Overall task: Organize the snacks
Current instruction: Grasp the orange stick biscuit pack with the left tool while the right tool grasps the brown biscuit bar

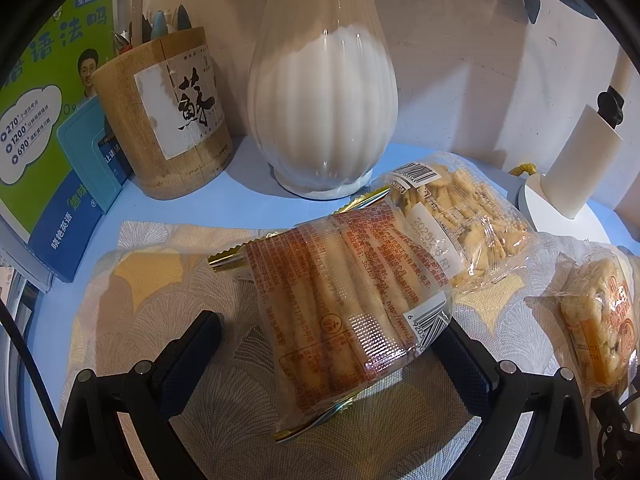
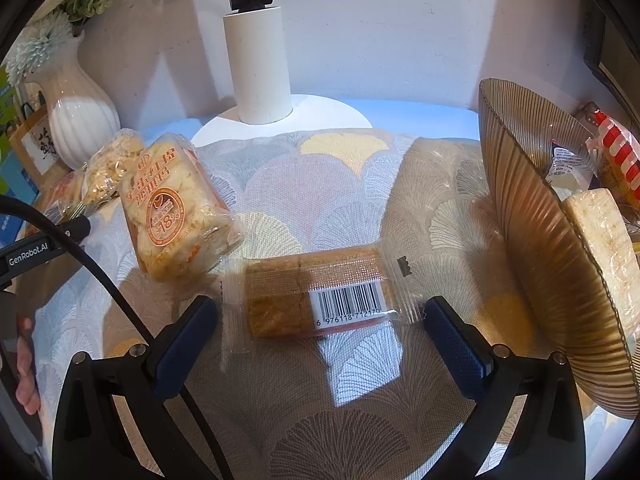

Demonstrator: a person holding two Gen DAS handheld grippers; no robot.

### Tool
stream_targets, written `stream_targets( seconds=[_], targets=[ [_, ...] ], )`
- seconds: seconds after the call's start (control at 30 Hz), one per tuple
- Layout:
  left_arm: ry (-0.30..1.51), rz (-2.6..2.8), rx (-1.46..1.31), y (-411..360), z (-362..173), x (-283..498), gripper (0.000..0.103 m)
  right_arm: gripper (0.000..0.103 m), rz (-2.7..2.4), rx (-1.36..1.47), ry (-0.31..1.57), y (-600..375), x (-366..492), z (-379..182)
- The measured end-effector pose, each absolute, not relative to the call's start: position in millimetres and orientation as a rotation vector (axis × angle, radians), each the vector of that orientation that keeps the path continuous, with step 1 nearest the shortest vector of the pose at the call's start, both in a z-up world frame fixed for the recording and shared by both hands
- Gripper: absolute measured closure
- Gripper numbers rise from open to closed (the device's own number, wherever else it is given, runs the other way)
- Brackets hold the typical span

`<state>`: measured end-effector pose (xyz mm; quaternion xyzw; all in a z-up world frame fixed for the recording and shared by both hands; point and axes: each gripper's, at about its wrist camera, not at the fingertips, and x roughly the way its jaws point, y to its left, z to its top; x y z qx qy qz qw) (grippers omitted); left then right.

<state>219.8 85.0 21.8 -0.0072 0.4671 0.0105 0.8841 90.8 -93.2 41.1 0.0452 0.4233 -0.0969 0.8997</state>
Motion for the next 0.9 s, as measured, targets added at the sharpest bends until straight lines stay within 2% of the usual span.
stream_targets(
  seconds=[0.13,0.17,0.2,0.3,0.33,0.4,0.43,0.77,0.9],
  targets=[
    [0.964,0.013,-0.025,85.6,20.9,218.8,0.000,0.000,-0.179,0.106,0.863,-93.9,85.3,44.1],
    [0.961,0.011,-0.029,86.1,20.8,218.0,0.000,0.005,-0.175,0.109,0.851,-94.6,82.8,45.9],
    [0.956,0.006,-0.037,87.6,21.6,216.0,0.000,0.017,-0.176,0.115,0.840,-95.1,79.0,48.0],
    [0.932,-0.013,-0.062,92.4,25.3,209.1,0.000,0.036,-0.139,0.160,0.792,-100.6,69.1,54.0],
    [0.917,-0.028,-0.074,93.9,27.9,206.3,0.004,0.036,-0.126,0.178,0.786,-103.0,67.0,54.6],
    [0.870,-0.072,-0.112,98.1,33.0,199.0,0.036,0.037,-0.103,0.208,0.776,-107.1,63.8,55.7],
    [0.854,-0.063,-0.130,101.8,34.4,195.9,0.041,0.037,-0.084,0.224,0.768,-109.0,61.6,56.4],
    [0.822,-0.041,-0.193,114.9,39.7,187.1,0.045,0.037,0.010,0.251,0.718,-103.7,49.7,63.4],
    [0.803,-0.028,-0.183,114.6,42.2,184.5,0.045,0.037,0.025,0.257,0.636,-100.1,32.6,76.3]
  ],
)
